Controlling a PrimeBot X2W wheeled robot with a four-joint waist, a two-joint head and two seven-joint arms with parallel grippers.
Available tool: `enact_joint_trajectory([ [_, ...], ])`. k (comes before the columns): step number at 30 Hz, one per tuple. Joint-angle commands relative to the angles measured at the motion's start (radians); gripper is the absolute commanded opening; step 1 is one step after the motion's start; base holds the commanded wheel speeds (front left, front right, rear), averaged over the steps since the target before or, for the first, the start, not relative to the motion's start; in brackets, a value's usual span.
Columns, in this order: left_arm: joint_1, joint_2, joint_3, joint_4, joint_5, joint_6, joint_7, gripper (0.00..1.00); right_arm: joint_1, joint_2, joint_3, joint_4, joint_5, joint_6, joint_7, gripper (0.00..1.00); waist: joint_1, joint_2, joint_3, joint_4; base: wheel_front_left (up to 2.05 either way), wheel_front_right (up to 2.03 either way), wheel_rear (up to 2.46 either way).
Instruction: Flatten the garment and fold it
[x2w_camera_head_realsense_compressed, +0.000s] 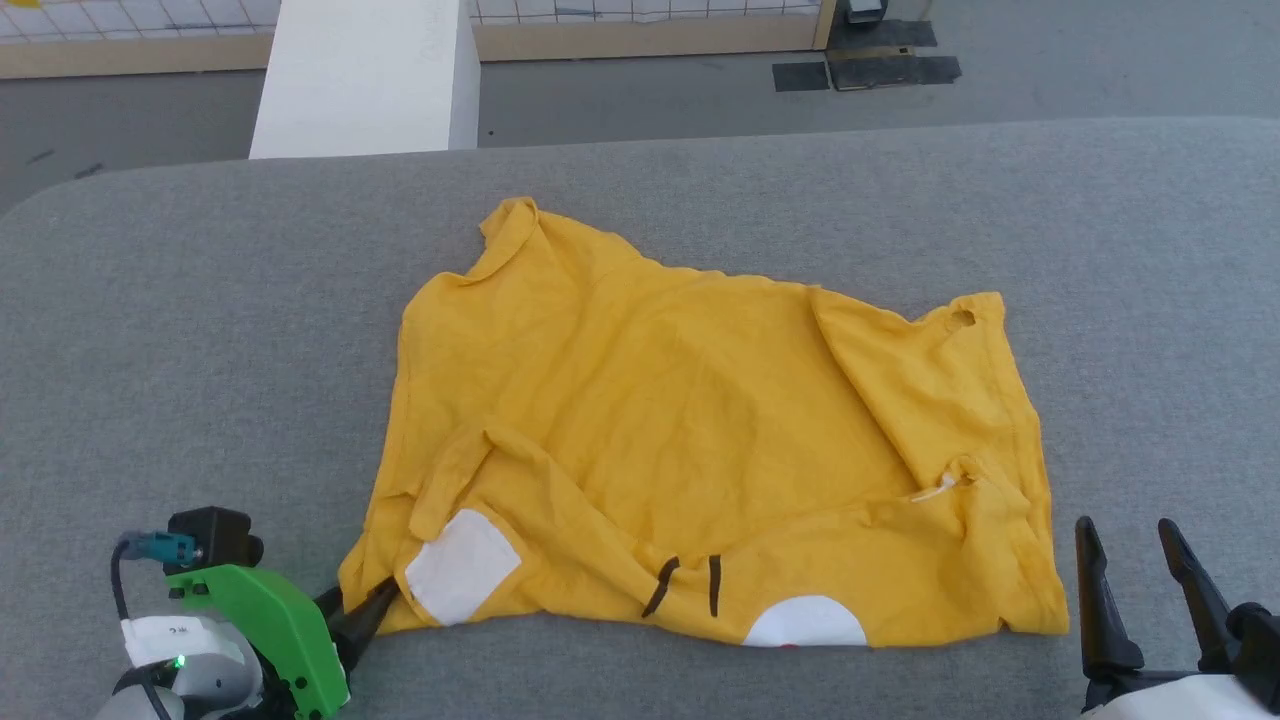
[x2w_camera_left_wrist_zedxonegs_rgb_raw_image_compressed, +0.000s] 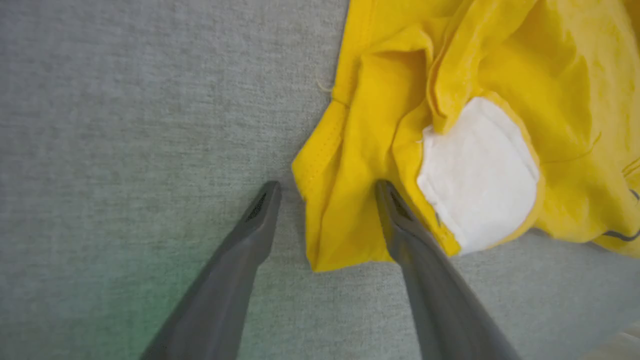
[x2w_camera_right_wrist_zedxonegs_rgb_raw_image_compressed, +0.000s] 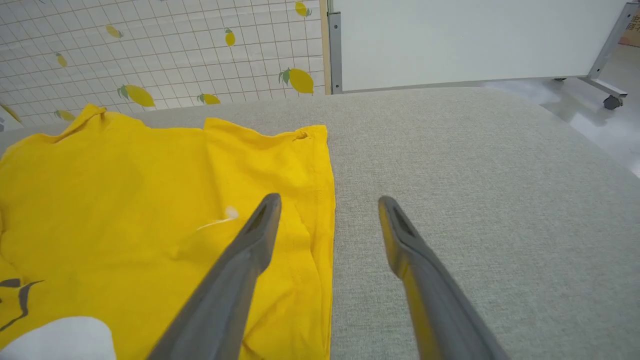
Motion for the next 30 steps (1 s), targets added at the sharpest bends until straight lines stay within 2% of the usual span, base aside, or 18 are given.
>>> enact_joint_trajectory([
  [1,0.024,-0.036,-0.033,0.04,-0.025,0.003,0.046,0.0,-0.011,0.0,0.0,0.0,0.005,-0.002,-0.001,1.0,0.0,-0.0001,0.001,-0.007,0.0,0.0,0.0],
  [5,0.035,-0.038,-0.036,0.033,-0.05,-0.004,0.063,0.0,-0.011,0.0,-0.004,-0.001,0.002,-0.002,0.005,1.0,0.0,-0.0001,-0.006,-0.011,0.0,0.0,0.0],
  [10,0.06,-0.058,0.006,-0.018,-0.087,-0.009,-0.002,0.0,-0.038,0.0,0.014,-0.023,-0.031,-0.002,0.035,1.0,0.0,-0.0001,-0.016,-0.011,0.0,0.0,0.0],
  [14,0.103,-0.066,0.041,-0.093,-0.098,-0.003,-0.056,0.0,-0.071,0.0,0.019,-0.052,-0.016,-0.002,0.114,1.0,0.0,-0.0001,-0.012,-0.004,0.0,0.0,0.0],
  [18,0.135,-0.066,0.051,-0.152,-0.094,0.002,-0.08,0.0,-0.096,0.0,-0.012,-0.067,0.017,-0.002,0.321,1.0,0.0,-0.0001,0.0,0.005,0.0,0.0,0.0],
  [23,0.136,-0.066,0.048,-0.202,-0.09,0.004,-0.085,0.0,-0.113,-0.009,-0.007,-0.087,0.029,-0.002,0.652,1.0,0.0,-0.0001,0.023,0.018,0.0,0.0,0.0],
  [25,0.131,-0.065,0.046,-0.211,-0.089,0.004,-0.085,0.0,-0.115,-0.009,-0.017,-0.1,0.048,-0.002,0.75,1.0,0.0,-0.0001,0.031,0.022,0.0,0.0,0.0],
  [27,0.126,-0.064,0.045,-0.216,-0.089,0.004,-0.085,0.0,-0.109,-0.018,-0.009,-0.109,0.045,-0.002,0.828,1.0,0.0,-0.0001,0.038,0.027,0.0,0.0,0.0],
  [30,0.116,-0.063,0.043,-0.219,-0.09,0.002,-0.085,0.0,-0.106,-0.016,-0.018,-0.112,0.049,-0.002,0.872,1.0,0.0,-0.0001,0.048,0.035,0.0,0.0,0.0],
])
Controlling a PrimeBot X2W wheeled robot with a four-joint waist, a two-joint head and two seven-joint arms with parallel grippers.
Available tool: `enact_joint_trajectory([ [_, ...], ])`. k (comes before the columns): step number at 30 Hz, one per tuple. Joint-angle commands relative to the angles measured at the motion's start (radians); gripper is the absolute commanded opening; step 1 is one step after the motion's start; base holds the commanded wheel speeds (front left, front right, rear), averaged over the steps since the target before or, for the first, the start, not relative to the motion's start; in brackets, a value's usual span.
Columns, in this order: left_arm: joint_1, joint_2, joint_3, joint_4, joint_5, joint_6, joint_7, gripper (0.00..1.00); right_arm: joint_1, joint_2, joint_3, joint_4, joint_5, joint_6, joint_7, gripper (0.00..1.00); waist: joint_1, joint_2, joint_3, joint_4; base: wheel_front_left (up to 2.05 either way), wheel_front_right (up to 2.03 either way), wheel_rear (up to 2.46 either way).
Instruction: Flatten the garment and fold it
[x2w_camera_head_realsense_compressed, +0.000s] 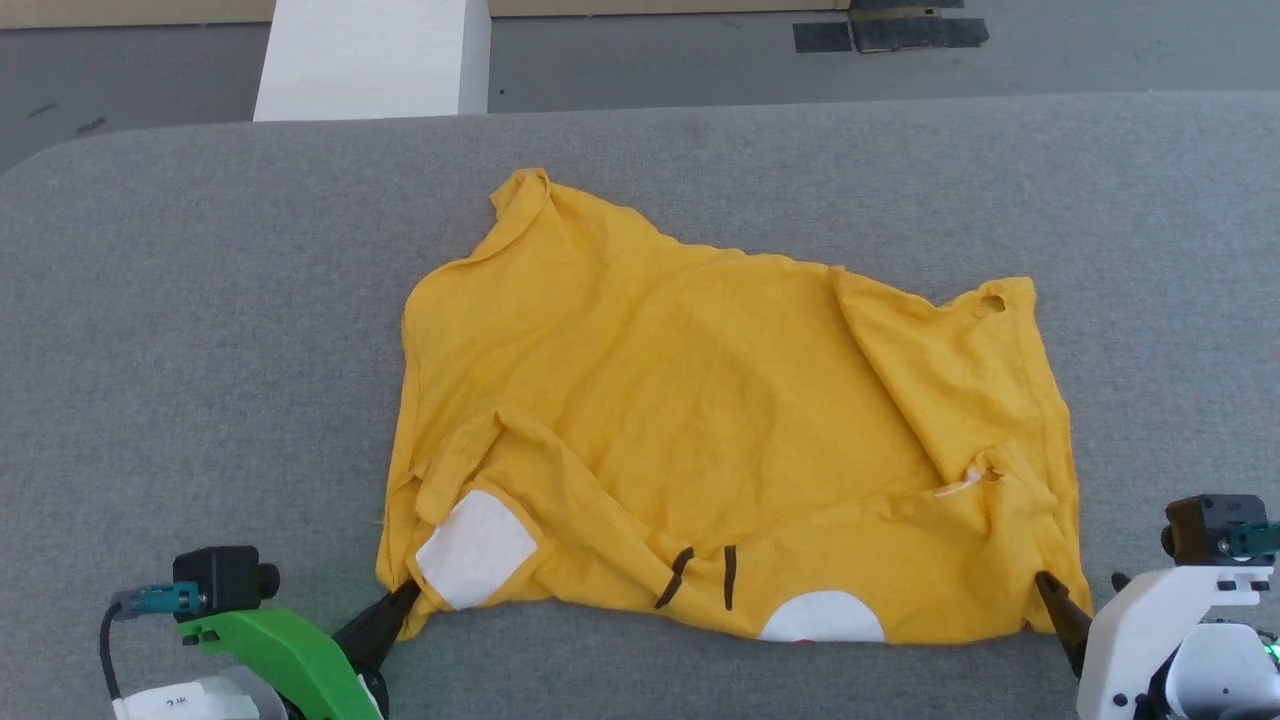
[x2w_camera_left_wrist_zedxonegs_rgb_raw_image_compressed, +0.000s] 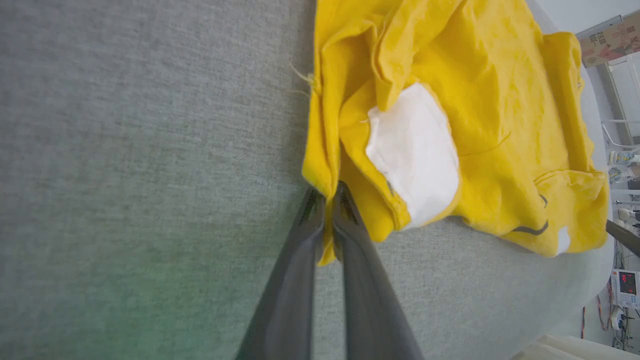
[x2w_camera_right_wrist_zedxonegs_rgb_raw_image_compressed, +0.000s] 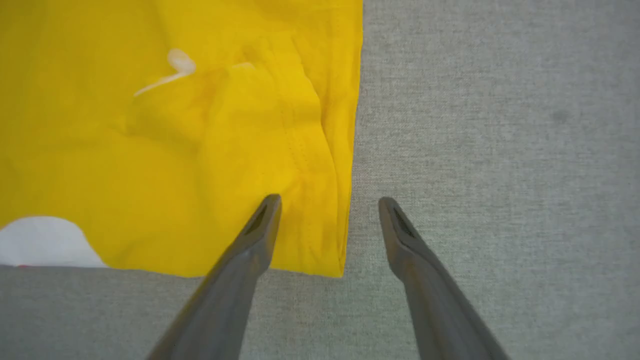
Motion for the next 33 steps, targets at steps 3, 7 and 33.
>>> enact_joint_trajectory([
  [3,-0.021,0.002,-0.003,-0.001,-0.003,-0.003,-0.002,0.0,0.004,0.007,-0.001,0.014,0.023,-0.001,0.03,1.0,0.0,0.0,0.012,0.012,0.0,0.0,0.0],
  [7,-0.027,0.006,-0.004,0.003,-0.005,-0.005,-0.003,0.0,0.008,0.012,0.003,0.042,0.03,-0.001,0.035,1.0,0.0,0.0,0.017,0.016,0.0,0.0,0.0],
  [33,0.017,0.046,0.047,-0.08,-0.166,-0.041,-0.012,0.0,-0.058,0.016,-0.073,0.06,0.098,-0.001,-0.066,0.0,0.0,0.0,-0.037,-0.007,0.0,0.0,0.0],
])
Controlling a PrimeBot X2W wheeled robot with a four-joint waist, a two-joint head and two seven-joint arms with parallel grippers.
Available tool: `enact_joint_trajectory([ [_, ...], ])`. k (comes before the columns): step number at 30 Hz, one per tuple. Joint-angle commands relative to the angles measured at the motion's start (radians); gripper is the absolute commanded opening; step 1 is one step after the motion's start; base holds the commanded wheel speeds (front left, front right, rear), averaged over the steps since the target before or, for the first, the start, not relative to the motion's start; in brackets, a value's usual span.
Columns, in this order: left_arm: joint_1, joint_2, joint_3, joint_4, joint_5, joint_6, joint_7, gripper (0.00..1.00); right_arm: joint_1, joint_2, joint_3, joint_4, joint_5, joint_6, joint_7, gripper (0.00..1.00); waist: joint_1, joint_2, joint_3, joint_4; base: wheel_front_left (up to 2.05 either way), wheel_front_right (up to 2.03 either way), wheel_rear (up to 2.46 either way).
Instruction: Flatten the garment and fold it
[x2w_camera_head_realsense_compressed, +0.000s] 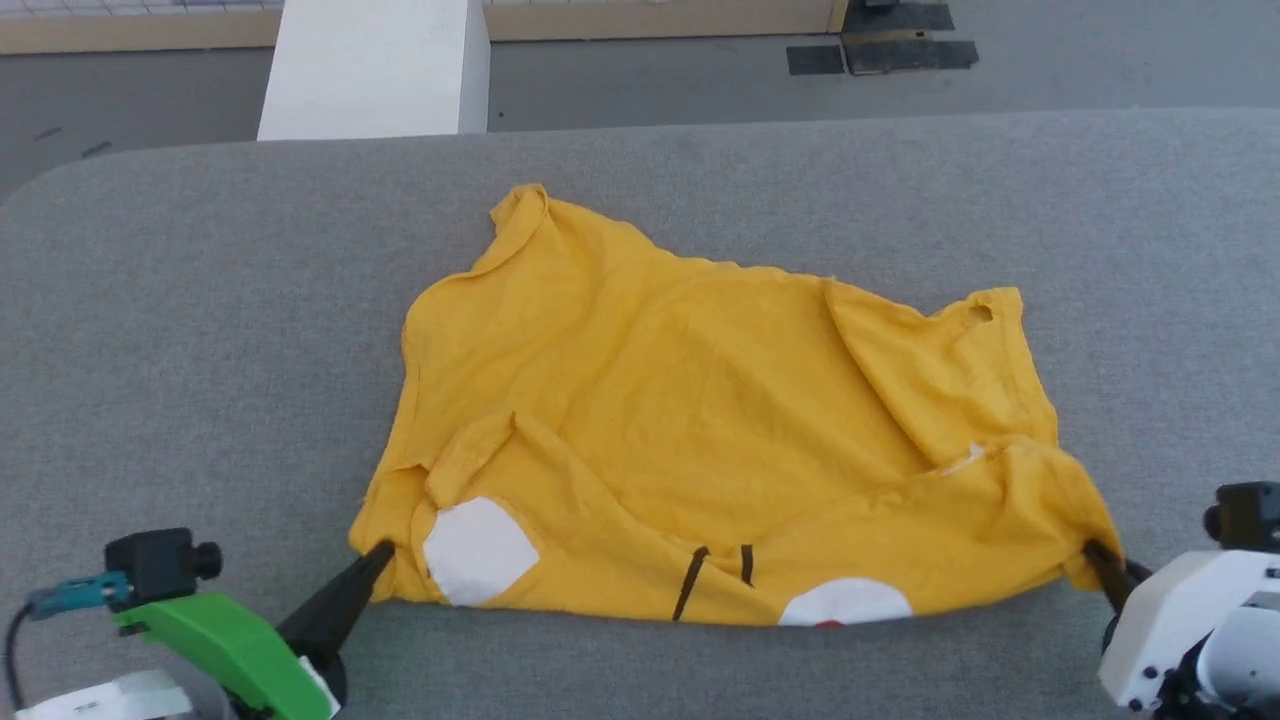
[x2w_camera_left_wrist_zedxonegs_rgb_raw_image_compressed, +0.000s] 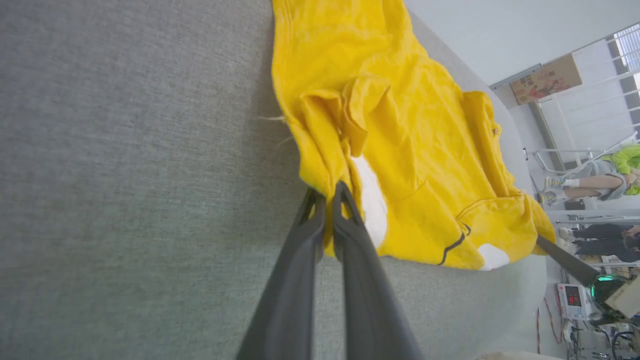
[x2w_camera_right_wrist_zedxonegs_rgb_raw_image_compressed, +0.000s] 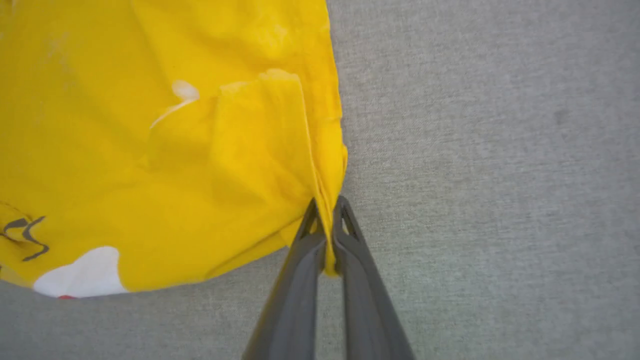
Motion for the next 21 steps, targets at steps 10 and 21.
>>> enact_joint_trajectory([
  [10,0.198,0.063,0.061,-0.167,-0.128,0.009,0.068,0.0,0.036,-0.02,-0.105,-0.102,0.042,-0.002,0.103,0.0,0.0,-0.0001,-0.066,0.011,0.0,0.0,0.0],
  [21,0.269,0.04,0.002,-0.147,-0.133,0.05,0.112,0.0,0.124,-0.013,-0.087,-0.071,0.041,-0.002,0.148,0.0,0.0,-0.0001,-0.098,0.027,0.0,0.0,0.0],
])
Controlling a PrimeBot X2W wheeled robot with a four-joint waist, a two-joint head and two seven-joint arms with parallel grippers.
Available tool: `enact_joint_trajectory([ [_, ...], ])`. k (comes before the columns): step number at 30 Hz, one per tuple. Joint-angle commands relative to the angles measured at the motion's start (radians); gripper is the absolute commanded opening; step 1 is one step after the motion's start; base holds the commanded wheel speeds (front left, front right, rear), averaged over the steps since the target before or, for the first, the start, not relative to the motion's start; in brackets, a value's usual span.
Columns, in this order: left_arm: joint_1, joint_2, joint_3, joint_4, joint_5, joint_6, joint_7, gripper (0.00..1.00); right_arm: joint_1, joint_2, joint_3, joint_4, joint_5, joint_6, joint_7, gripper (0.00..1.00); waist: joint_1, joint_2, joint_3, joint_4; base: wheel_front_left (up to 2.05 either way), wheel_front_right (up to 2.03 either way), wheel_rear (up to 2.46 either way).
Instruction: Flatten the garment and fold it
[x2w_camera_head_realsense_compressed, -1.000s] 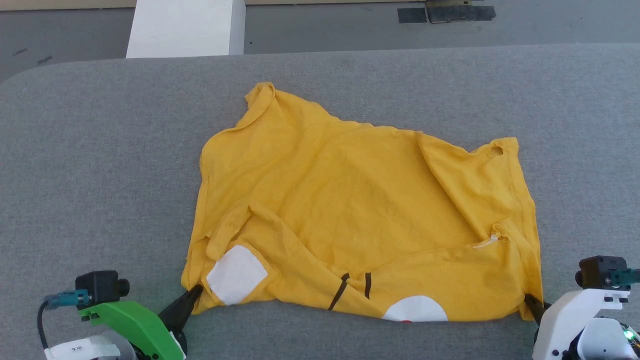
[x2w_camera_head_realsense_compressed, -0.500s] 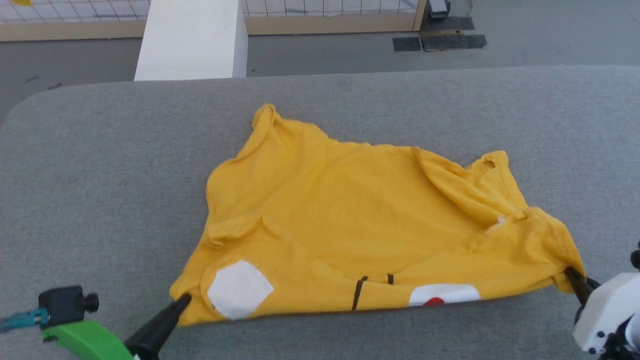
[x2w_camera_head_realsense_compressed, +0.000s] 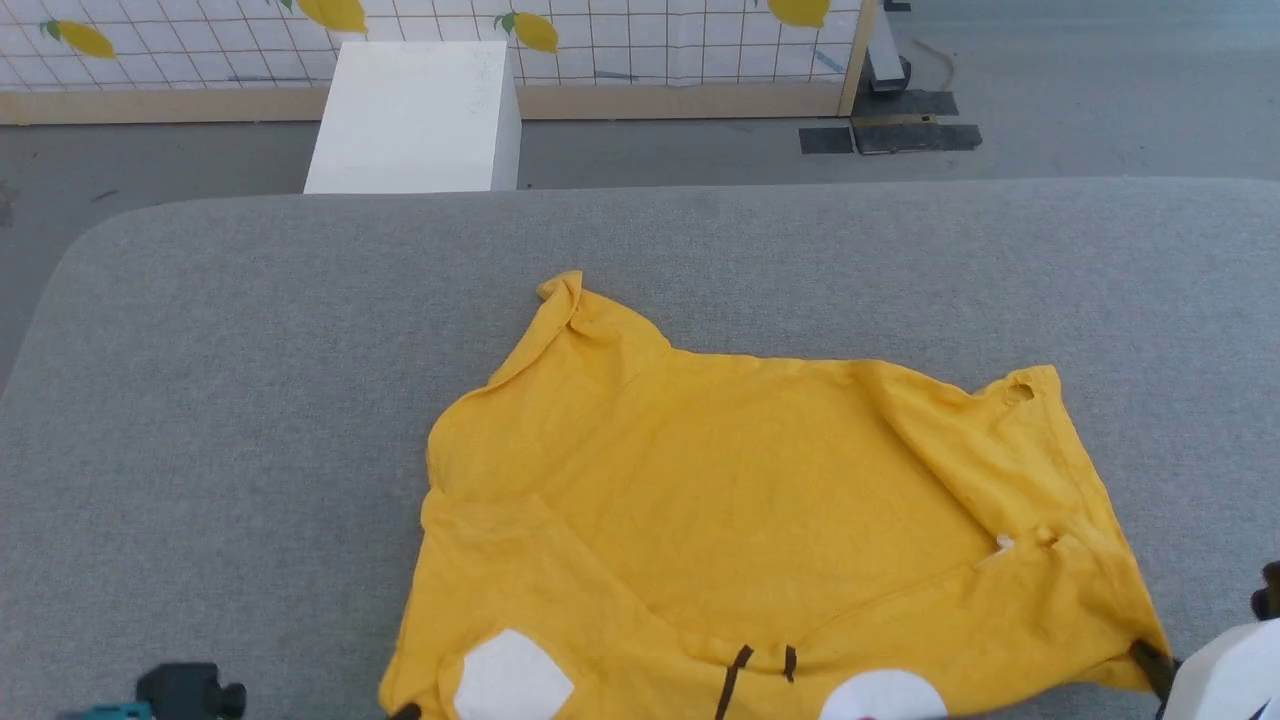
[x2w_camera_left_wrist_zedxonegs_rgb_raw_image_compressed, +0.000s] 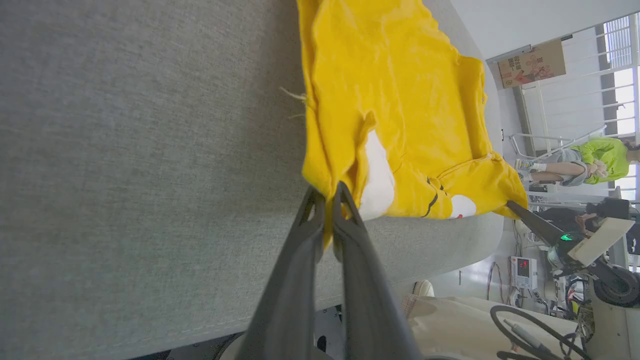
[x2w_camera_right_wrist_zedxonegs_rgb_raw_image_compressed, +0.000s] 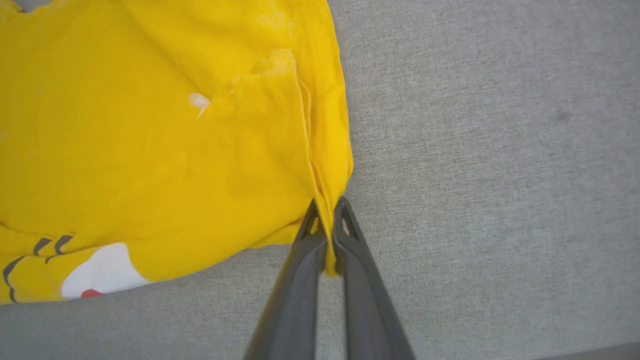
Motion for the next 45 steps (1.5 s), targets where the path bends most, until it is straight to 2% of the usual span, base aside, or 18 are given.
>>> enact_joint_trajectory([
  [1,-0.001,-0.01,-0.013,0.024,0.007,0.006,0.005,0.0,0.013,0.003,0.012,0.016,-0.004,-0.002,-0.008,0.0,0.0,-0.0001,-0.002,0.002,0.0,0.0,0.0],
  [9,-0.092,-0.024,-0.075,0.198,0.053,0.003,0.017,0.0,0.011,0.008,0.064,0.127,-0.008,-0.002,-0.058,0.0,0.0,-0.0001,-0.009,-0.002,0.0,0.0,0.0],
  [10,-0.099,-0.025,-0.076,0.209,0.058,0.002,0.013,0.0,0.01,0.008,0.066,0.137,-0.008,-0.002,-0.063,0.1,0.0,-0.0001,-0.01,-0.004,0.0,0.0,0.0],
  [11,-0.106,-0.026,-0.077,0.222,0.062,0.001,0.009,0.01,0.008,0.007,0.068,0.147,-0.009,-0.002,-0.069,0.32,0.0,-0.0001,-0.011,-0.005,0.0,0.0,0.0],
  [12,-0.111,-0.025,-0.077,0.23,0.066,0.0,0.005,0.22,0.007,0.007,0.064,0.153,-0.011,-0.002,-0.076,0.53,0.0,-0.0001,-0.012,-0.007,0.0,0.0,0.0],
  [13,-0.116,-0.026,-0.075,0.238,0.068,-0.001,-0.002,0.43,0.005,0.007,0.062,0.16,-0.012,-0.002,-0.082,1.0,0.0,-0.0001,-0.012,-0.009,0.0,0.0,0.0],
  [14,-0.119,-0.028,-0.073,0.242,0.067,-0.002,-0.005,0.78,0.005,0.005,0.063,0.165,-0.012,-0.002,-0.086,1.0,0.0,-0.0001,-0.013,-0.01,0.0,0.0,0.0],
  [15,-0.121,-0.029,-0.071,0.245,0.064,-0.003,-0.007,1.0,0.004,0.003,0.062,0.166,-0.009,-0.002,-0.093,1.0,0.0,-0.0001,-0.013,-0.011,0.0,0.0,0.0],
  [20,-0.12,-0.023,-0.053,0.23,0.062,-0.002,-0.022,1.0,0.005,-0.003,0.042,0.144,0.006,-0.002,-0.114,1.0,0.0,-0.0001,-0.01,-0.013,0.0,0.0,0.0],
  [24,-0.112,-0.012,-0.019,0.178,0.088,-0.003,-0.075,1.0,-0.009,-0.015,0.017,0.081,0.004,-0.002,-0.158,1.0,0.0,-0.0001,-0.004,-0.011,0.0,0.0,0.0],
  [28,-0.128,-0.015,0.04,0.117,0.189,-0.003,-0.235,1.0,-0.036,-0.014,0.01,0.002,-0.035,-0.002,-0.281,1.0,0.0,-0.0001,0.005,-0.007,0.0,0.0,0.0],
  [31,-0.159,-0.034,0.08,0.094,0.315,0.005,-0.414,1.0,-0.059,-0.011,0.041,-0.039,-0.087,-0.002,-0.432,1.0,0.0,-0.0001,0.012,-0.005,0.0,0.0,0.0],
  [34,-0.189,-0.051,0.088,0.102,0.456,0.023,-0.584,1.0,-0.071,-0.005,0.087,-0.045,-0.159,-0.002,-0.584,1.0,0.0,-0.0001,0.018,-0.003,0.0,0.0,0.0],
  [37,-0.214,-0.076,0.077,0.115,0.55,0.033,-0.719,1.0,-0.076,0.006,0.119,-0.032,-0.232,-0.002,-0.712,1.0,0.0,-0.0001,0.024,-0.001,0.0,0.0,0.0],
  [40,-0.229,-0.1,0.06,0.127,0.623,0.033,-0.78,1.0,-0.076,0.013,0.136,-0.009,-0.284,-0.002,-0.805,1.0,0.0,-0.0001,0.03,-0.002,0.0,0.0,0.0],
  [45,-0.237,-0.143,0.044,0.152,0.695,0.025,-0.801,1.0,-0.062,0.014,0.156,0.052,-0.257,-0.002,-0.889,1.0,0.0,-0.0001,0.044,-0.01,0.0,0.0,0.0],
])
